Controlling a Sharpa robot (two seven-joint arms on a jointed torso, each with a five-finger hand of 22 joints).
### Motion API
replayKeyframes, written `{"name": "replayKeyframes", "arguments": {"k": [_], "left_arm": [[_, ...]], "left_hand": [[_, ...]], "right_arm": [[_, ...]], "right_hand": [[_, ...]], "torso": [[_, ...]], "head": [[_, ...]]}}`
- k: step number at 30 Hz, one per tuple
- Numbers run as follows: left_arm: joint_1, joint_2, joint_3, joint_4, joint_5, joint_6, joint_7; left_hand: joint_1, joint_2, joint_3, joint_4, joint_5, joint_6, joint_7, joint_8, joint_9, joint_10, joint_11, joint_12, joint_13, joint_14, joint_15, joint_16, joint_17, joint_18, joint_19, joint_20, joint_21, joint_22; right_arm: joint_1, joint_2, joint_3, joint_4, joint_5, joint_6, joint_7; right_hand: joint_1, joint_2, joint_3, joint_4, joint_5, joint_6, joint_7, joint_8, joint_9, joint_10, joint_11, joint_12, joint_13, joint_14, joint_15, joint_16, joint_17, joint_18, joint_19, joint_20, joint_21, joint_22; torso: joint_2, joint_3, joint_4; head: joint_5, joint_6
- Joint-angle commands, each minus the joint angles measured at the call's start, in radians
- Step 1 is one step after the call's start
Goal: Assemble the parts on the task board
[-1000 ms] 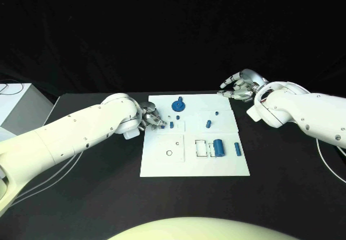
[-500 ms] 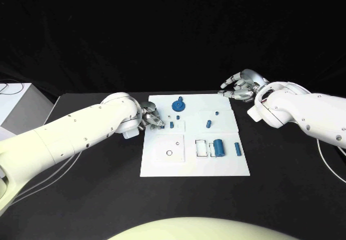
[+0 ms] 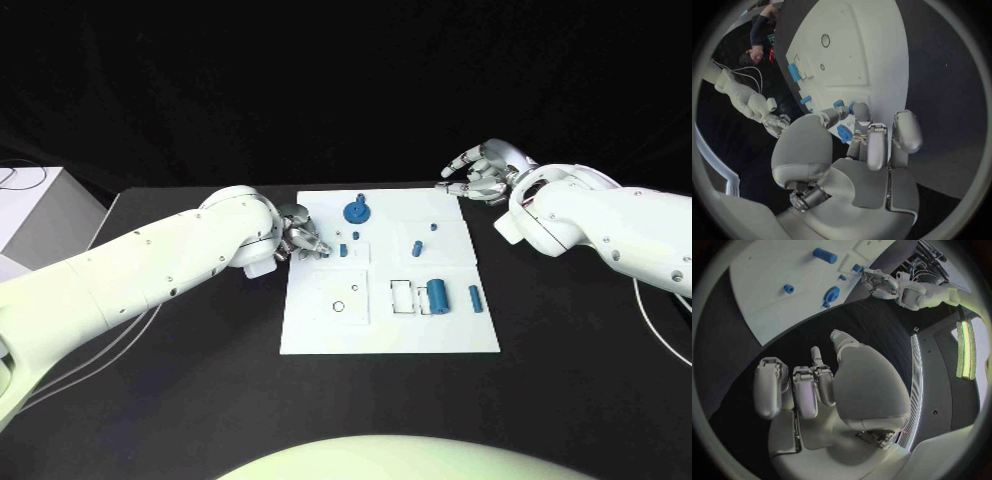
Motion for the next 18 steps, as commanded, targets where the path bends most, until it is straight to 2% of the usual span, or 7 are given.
{"name": "replayKeyframes", "arguments": {"k": [1,2,6,10,13,18], "left_arm": [[-0.008,-0.006,-0.005,0.001,0.003,0.021,-0.026],[-0.008,-0.008,-0.005,0.004,0.004,0.020,-0.026],[-0.008,-0.016,-0.003,0.012,0.007,0.020,-0.025],[-0.008,-0.021,-0.001,0.018,0.009,0.016,-0.025],[-0.009,-0.024,0.002,0.023,0.013,0.010,-0.024],[-0.015,-0.031,0.011,0.032,0.027,0.000,-0.016]], "left_hand": [[-0.007,-0.016,-0.065,0.041,-0.003,0.010,0.000,-0.010,-0.010,-0.007,0.000,0.007,0.000,0.070,-0.005,0.007,0.139,-0.019,0.006,-0.001,-0.006,-0.001],[-0.006,-0.022,-0.097,0.064,-0.003,0.013,0.001,-0.013,-0.015,-0.008,0.000,0.008,0.000,0.070,-0.005,0.007,0.140,-0.020,0.008,-0.001,-0.006,0.000],[0.009,-0.029,-0.148,0.111,-0.011,0.017,0.001,-0.018,-0.024,-0.008,0.001,0.012,0.002,0.071,-0.004,0.009,0.143,-0.020,0.010,-0.001,-0.006,0.003],[0.027,-0.031,-0.177,0.142,-0.034,0.021,0.001,-0.018,-0.027,-0.005,0.000,0.017,0.007,0.071,-0.005,0.010,0.146,-0.020,0.012,-0.001,-0.005,0.006],[0.047,-0.031,-0.204,0.172,-0.063,0.024,0.000,-0.016,-0.030,-0.003,0.000,0.021,0.010,0.072,-0.005,0.011,0.148,-0.021,0.014,-0.001,-0.004,0.008],[0.050,-0.023,-0.243,0.180,-0.131,0.025,0.000,-0.015,-0.035,-0.002,0.001,0.024,0.010,0.073,-0.004,0.012,0.150,-0.021,0.016,-0.001,-0.004,0.010]], "right_arm": [[-0.001,-0.001,0.000,0.002,-0.001,0.010,0.010],[-0.001,-0.001,0.000,0.002,-0.001,0.010,0.010],[-0.001,-0.002,0.000,0.002,-0.001,0.009,0.010],[-0.002,-0.002,0.000,0.002,-0.001,0.009,0.011],[-0.002,-0.003,0.000,0.002,-0.001,0.009,0.011],[-0.003,-0.004,0.000,0.002,-0.001,0.009,0.011]], "right_hand": [[-0.008,0.000,0.006,0.002,0.003,-0.003,-0.001,0.006,-0.001,0.007,0.002,0.006,0.167,0.092,0.005,-0.004,0.213,-0.006,0.043,0.002,-0.006,0.066],[-0.008,0.000,0.006,0.002,0.003,-0.003,-0.001,0.006,-0.001,0.007,0.002,0.006,0.167,0.092,0.005,-0.004,0.213,-0.006,0.043,0.002,-0.006,0.066],[-0.008,0.000,0.006,0.002,0.003,-0.003,-0.001,0.006,-0.001,0.007,0.002,0.006,0.167,0.092,0.005,-0.004,0.213,-0.006,0.043,0.002,-0.006,0.066],[-0.008,0.000,0.006,0.002,0.003,-0.003,-0.001,0.006,-0.001,0.007,0.002,0.006,0.167,0.092,0.005,-0.004,0.213,-0.006,0.043,0.002,-0.006,0.066],[-0.012,0.001,0.007,0.003,0.005,-0.002,-0.001,0.006,-0.001,0.006,0.002,0.006,0.167,0.092,0.005,-0.004,0.212,-0.006,0.043,0.002,-0.006,0.067],[-0.012,0.001,0.007,0.003,0.005,-0.002,-0.001,0.006,-0.001,0.006,0.002,0.006,0.167,0.092,0.005,-0.004,0.212,-0.006,0.043,0.002,-0.006,0.067]], "torso": [[0.000,0.0005,-0.0003],[0.000,0.0002,0.0002],[0.000,0.0001,0.0005],[0.001,-0.0005,0.0002],[0.001,-0.0011,0.0000],[0.001,-0.0008,0.0007]], "head": [[-0.001,0.002],[-0.002,0.002],[-0.002,0.003],[-0.002,0.004],[-0.002,0.004],[-0.002,0.004]]}}
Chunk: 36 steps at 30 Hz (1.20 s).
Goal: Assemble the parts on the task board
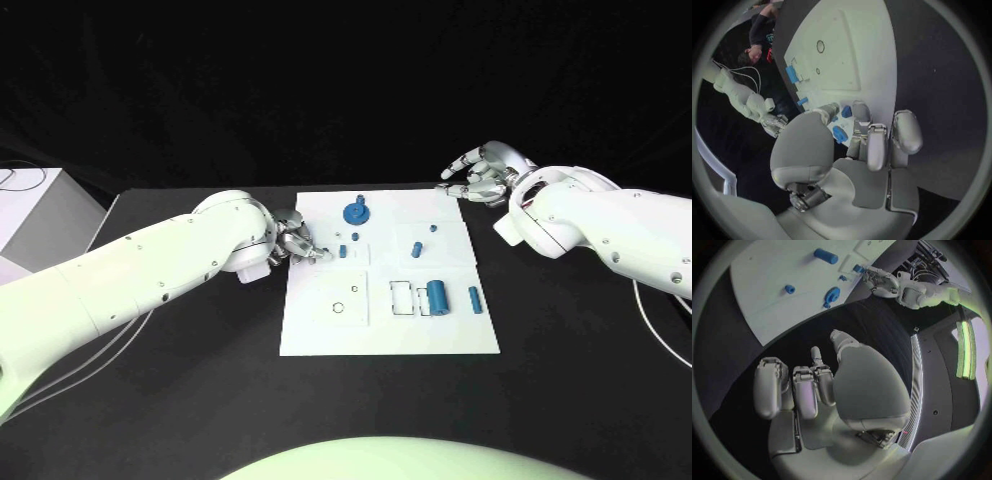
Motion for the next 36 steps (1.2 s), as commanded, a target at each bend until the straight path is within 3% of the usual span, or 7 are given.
{"name": "replayKeyframes", "arguments": {"k": [1,7,12,16,20,28,36], "left_arm": [[-0.005,-0.006,0.007,0.010,0.028,-0.002,0.011],[-0.012,-0.034,0.032,0.043,0.078,-0.006,0.082],[-0.019,-0.071,0.063,0.084,0.095,-0.039,0.187],[-0.021,-0.091,0.082,0.109,0.067,-0.117,0.294],[-0.021,-0.088,0.088,0.114,0.006,-0.182,0.366],[-0.021,-0.047,0.083,0.088,-0.167,-0.303,0.471],[-0.019,0.032,0.039,-0.002,-0.294,-0.351,0.497]], "left_hand": [[0.010,0.008,-0.022,0.000,-0.040,0.006,-0.001,0.005,-0.004,-0.003,0.001,0.003,-0.002,0.073,-0.004,0.004,0.149,-0.011,0.007,0.000,-0.005,0.000],[0.052,0.005,-0.059,-0.001,-0.061,-0.027,0.010,0.002,-0.007,-0.066,0.011,-0.043,-0.074,0.046,0.003,-0.032,0.081,0.004,-0.041,0.006,-0.053,-0.068],[0.245,0.012,-0.045,-0.020,-0.044,-0.137,0.062,-0.024,-0.036,-0.236,0.061,-0.108,-0.115,-0.106,0.048,-0.175,-0.170,0.061,-0.264,0.047,-0.285,-0.353],[0.376,-0.024,0.165,-0.077,-0.042,-0.165,0.098,-0.054,-0.096,-0.340,0.097,-0.178,-0.177,-0.391,0.083,-0.436,-0.542,0.086,-0.393,0.073,-0.461,-0.507],[0.383,-0.049,0.257,-0.136,-0.046,-0.177,0.106,-0.064,-0.126,-0.360,0.106,-0.215,-0.221,-0.443,0.090,-0.496,-0.595,0.084,-0.420,0.077,-0.477,-0.511],[0.353,-0.043,0.285,-0.207,-0.057,-0.200,0.116,-0.078,-0.178,-0.377,0.119,-0.301,-0.309,-0.453,0.100,-0.562,-0.662,0.085,-0.462,0.087,-0.468,-0.491],[0.297,-0.037,0.233,-0.178,-0.093,-0.188,0.108,-0.092,-0.219,-0.376,0.117,-0.332,-0.352,-0.414,0.100,-0.513,-0.653,0.087,-0.419,0.093,-0.506,-0.525]], "right_arm": [[-0.001,-0.001,0.000,0.002,-0.001,0.009,0.010],[-0.001,-0.003,0.000,0.003,-0.001,0.009,0.011],[-0.002,-0.007,0.000,0.004,-0.001,0.006,0.013],[-0.002,-0.009,0.000,0.004,0.003,-0.002,0.019],[-0.002,-0.010,0.000,0.002,0.010,-0.012,0.029],[-0.002,-0.008,0.000,-0.002,0.022,-0.031,0.050],[-0.002,-0.004,0.000,-0.003,0.029,-0.053,0.069]], "right_hand": [[-0.012,0.001,0.004,0.000,0.006,-0.002,-0.001,0.006,-0.001,0.006,0.002,0.006,0.167,0.092,0.005,-0.004,0.212,-0.006,0.043,0.002,-0.006,0.067],[-0.012,0.001,0.004,0.000,0.006,-0.002,-0.001,0.006,-0.001,0.006,0.002,0.006,0.167,0.092,0.005,-0.004,0.212,-0.006,0.043,0.002,-0.006,0.067],[-0.012,0.001,0.004,0.000,0.006,-0.002,-0.001,0.006,-0.001,0.006,0.002,0.006,0.167,0.092,0.005,-0.004,0.212,-0.006,0.043,0.002,-0.006,0.067],[-0.013,0.001,0.005,-0.001,0.006,-0.002,-0.001,0.007,-0.002,0.006,0.002,0.005,0.166,0.092,0.004,-0.005,0.211,-0.006,0.043,0.002,-0.008,0.065],[-0.011,0.002,0.007,-0.002,0.008,-0.003,-0.001,0.006,-0.002,0.001,0.002,0.002,0.162,0.091,0.004,-0.006,0.209,-0.005,0.042,0.002,-0.009,0.065],[-0.004,0.006,0.017,-0.006,0.011,-0.005,-0.001,0.006,-0.002,-0.018,0.002,-0.012,0.145,0.087,0.004,-0.014,0.192,-0.002,0.037,0.002,-0.025,0.052],[0.003,0.005,0.032,-0.010,0.014,-0.005,-0.001,0.008,-0.003,-0.040,0.002,-0.030,0.125,0.079,0.004,-0.029,0.164,0.004,0.028,0.002,-0.051,0.031]], "torso": [[0.001,-0.0001,0.0005],[0.000,0.0010,0.0004],[-0.001,0.0010,0.0022],[-0.001,0.0005,0.0017],[0.000,0.0005,0.0003],[0.002,0.0009,0.0004],[0.004,0.0001,-0.0013]], "head": [[0.000,0.000],[-0.001,0.001],[-0.005,0.003],[-0.005,0.009],[-0.004,0.012],[-0.008,0.019],[-0.012,0.025]]}}
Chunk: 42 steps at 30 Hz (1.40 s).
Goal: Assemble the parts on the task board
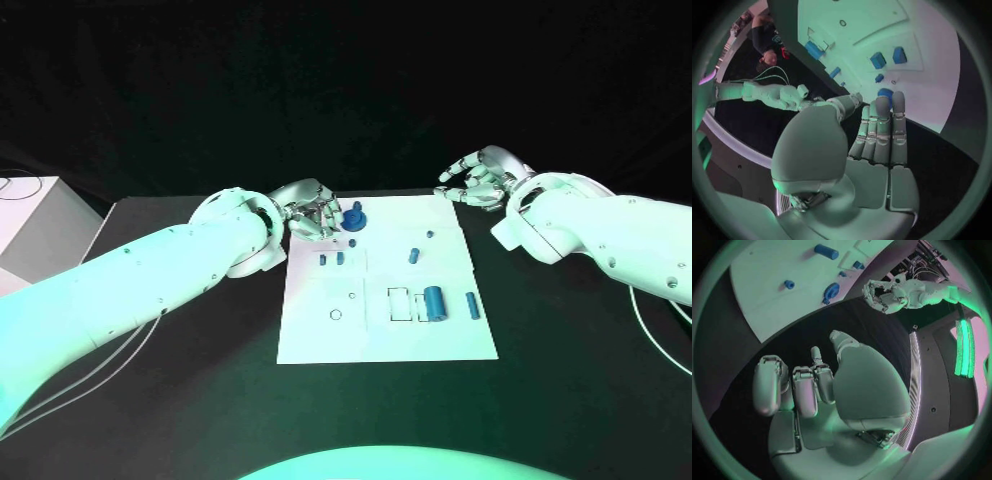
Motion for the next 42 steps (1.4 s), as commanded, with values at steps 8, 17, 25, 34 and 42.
{"name": "replayKeyframes", "arguments": {"k": [8,17,25,34,42], "left_arm": [[0.008,0.089,-0.039,-0.112,-0.194,-0.064,0.066],[0.016,0.159,-0.070,-0.203,-0.243,-0.052,0.062],[0.022,0.186,-0.080,-0.235,-0.253,-0.038,0.059],[0.025,0.199,-0.083,-0.248,-0.254,-0.021,0.054],[0.026,0.203,-0.084,-0.255,-0.255,0.006,0.055]], "left_hand": [[0.008,-0.003,-0.014,-0.009,-0.002,0.034,-0.016,-0.041,-0.046,-0.002,-0.010,-0.034,-0.035,0.039,-0.007,0.062,0.018,0.014,0.057,-0.009,0.001,-0.007],[0.002,-0.010,-0.021,-0.004,-0.002,0.041,-0.023,-0.074,-0.076,-0.012,-0.008,-0.049,-0.058,0.131,-0.006,0.221,0.151,0.013,0.087,-0.005,0.044,0.021],[-0.003,-0.012,-0.020,-0.001,-0.002,0.052,-0.024,-0.082,-0.084,-0.036,-0.002,-0.066,-0.072,0.135,-0.001,0.254,0.157,0.012,0.086,-0.001,0.064,0.036],[0.009,-0.004,-0.007,-0.007,-0.002,0.071,-0.026,-0.087,-0.090,-0.036,-0.002,-0.080,-0.085,0.135,-0.001,0.271,0.152,0.013,0.084,0.002,0.078,0.048],[0.014,0.005,0.013,-0.017,-0.002,0.128,-0.035,-0.087,-0.094,0.013,-0.014,-0.086,-0.099,0.167,-0.010,0.314,0.185,0.007,0.104,-0.003,0.131,0.101]], "right_arm": [[0.000,0.006,0.000,0.001,0.016,-0.042,0.049],[0.000,0.013,0.000,0.000,0.034,-0.070,0.077],[0.000,0.016,0.001,0.002,0.040,-0.075,0.084],[0.001,0.017,0.001,0.004,0.041,-0.075,0.085],[0.001,0.016,0.001,0.005,0.041,-0.074,0.084]], "right_hand": [[0.005,-0.003,0.030,0.001,0.008,-0.009,-0.001,0.005,-0.002,-0.090,0.001,-0.075,0.045,0.068,0.002,-0.029,0.122,0.015,0.011,0.001,-0.061,-0.013],[-0.001,-0.038,0.111,-0.001,0.013,-0.025,-0.005,0.017,0.003,-0.384,-0.006,-0.444,-0.370,0.010,-0.006,-0.181,-0.072,0.071,-0.071,-0.007,-0.401,-0.279],[-0.002,-0.041,0.118,-0.002,0.014,-0.025,-0.006,0.021,0.005,-0.394,-0.006,-0.462,-0.394,0.010,-0.007,-0.188,-0.076,0.072,-0.069,-0.007,-0.415,-0.289],[-0.003,-0.041,0.121,-0.003,0.016,-0.026,-0.006,0.022,0.006,-0.398,-0.007,-0.468,-0.404,0.012,-0.007,-0.186,-0.071,0.071,-0.067,-0.008,-0.416,-0.290],[-0.003,-0.041,0.122,-0.003,0.017,-0.026,-0.006,0.023,0.006,-0.398,-0.007,-0.470,-0.406,0.013,-0.008,-0.186,-0.070,0.071,-0.066,-0.008,-0.414,-0.289]], "torso": [[0.003,-0.0002,-0.0008],[0.004,-0.0011,-0.0024],[0.009,0.0013,-0.0067],[0.008,0.0006,-0.0054],[0.008,0.0005,-0.0069]], "head": [[-0.002,0.003],[-0.004,0.003],[-0.001,0.006],[-0.003,0.003],[-0.005,0.001]]}}
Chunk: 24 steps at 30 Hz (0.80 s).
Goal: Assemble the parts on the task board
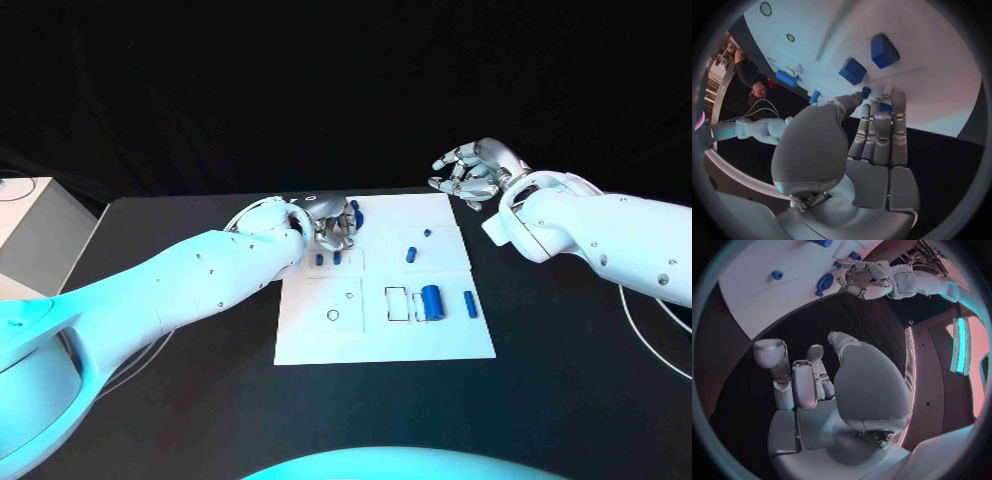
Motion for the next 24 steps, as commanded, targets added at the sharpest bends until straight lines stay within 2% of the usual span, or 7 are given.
{"name": "replayKeyframes", "arguments": {"k": [1,8,24], "left_arm": [[0.002,0.004,0.000,0.000,-0.010,0.035,0.008],[0.002,0.003,-0.001,0.002,-0.010,0.044,0.010],[0.001,0.009,-0.002,-0.007,-0.006,0.048,0.012]], "left_hand": [[0.005,0.004,0.010,-0.002,-0.002,0.012,-0.001,-0.004,-0.002,0.016,-0.004,-0.006,-0.003,0.017,-0.002,0.015,0.018,0.006,0.015,-0.003,0.021,0.024],[0.003,0.006,0.014,-0.005,-0.002,0.025,-0.002,-0.007,-0.004,0.031,-0.007,-0.010,-0.007,0.034,-0.004,0.032,0.038,0.002,0.029,-0.005,0.044,0.049],[0.010,0.011,0.024,-0.016,-0.002,0.032,-0.001,-0.016,-0.008,0.045,-0.009,-0.018,-0.011,0.042,-0.007,0.042,0.041,0.000,0.035,-0.007,0.061,0.066]], "right_arm": [[0.000,0.000,0.001,0.002,0.001,-0.002,0.015],[0.000,0.000,0.001,0.002,0.001,-0.001,0.014],[0.000,0.002,0.001,0.001,0.001,-0.002,0.014]], "right_hand": [[0.001,-0.010,0.006,0.000,0.003,-0.007,0.003,0.004,0.001,-0.009,-0.003,-0.004,-0.001,0.014,-0.009,-0.002,0.001,0.017,0.001,-0.002,-0.002,0.000],[0.000,-0.011,0.007,0.000,0.004,-0.007,0.003,0.004,0.002,-0.008,-0.003,-0.004,-0.002,0.015,-0.009,-0.002,0.001,0.016,0.002,-0.002,-0.001,0.000],[-0.001,-0.011,0.007,-0.001,0.005,-0.007,0.002,0.005,0.002,-0.006,-0.004,-0.003,-0.003,0.016,-0.010,-0.001,0.003,0.016,0.004,-0.003,-0.001,0.001]], "torso": [[0.000,-0.0005,0.0001],[0.000,-0.0017,0.0011],[0.002,-0.0013,0.0007]], "head": [[-0.002,-0.001],[-0.003,-0.003],[-0.003,-0.004]]}}
